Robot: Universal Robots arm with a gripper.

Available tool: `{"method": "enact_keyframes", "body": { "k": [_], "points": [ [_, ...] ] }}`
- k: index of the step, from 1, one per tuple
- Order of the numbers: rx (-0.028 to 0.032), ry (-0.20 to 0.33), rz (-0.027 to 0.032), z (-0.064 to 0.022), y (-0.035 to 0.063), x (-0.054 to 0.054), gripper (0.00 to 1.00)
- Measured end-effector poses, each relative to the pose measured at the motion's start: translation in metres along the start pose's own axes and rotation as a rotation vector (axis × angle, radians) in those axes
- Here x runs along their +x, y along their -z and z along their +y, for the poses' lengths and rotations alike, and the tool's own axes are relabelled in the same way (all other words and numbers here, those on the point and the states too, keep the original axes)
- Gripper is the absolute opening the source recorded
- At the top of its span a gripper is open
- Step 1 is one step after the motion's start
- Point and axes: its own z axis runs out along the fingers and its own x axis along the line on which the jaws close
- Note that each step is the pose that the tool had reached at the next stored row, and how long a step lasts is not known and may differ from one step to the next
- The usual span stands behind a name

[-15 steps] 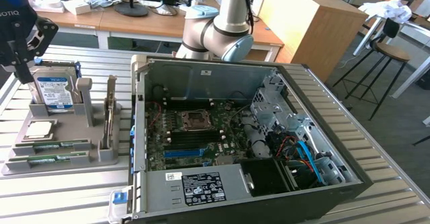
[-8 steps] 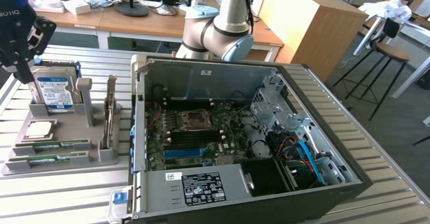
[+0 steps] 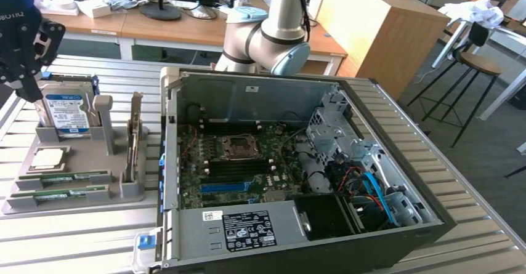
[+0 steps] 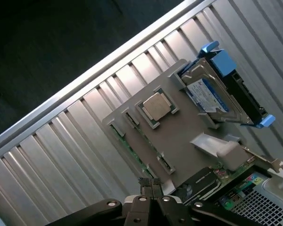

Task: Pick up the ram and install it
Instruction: 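Pick up the ram and move it above insertion slot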

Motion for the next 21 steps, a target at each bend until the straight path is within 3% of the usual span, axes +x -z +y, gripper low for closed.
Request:
{"method": "enact_keyframes", "body": {
  "k": [9, 21],
  "points": [
    [-0.0011, 0.159, 0.0002, 0.0000, -0.0003, 0.0000, 0.10],
    [-0.0025, 0.331, 0.0001, 0.0000, -0.0009, 0.0000, 0.10]
  ]
}}
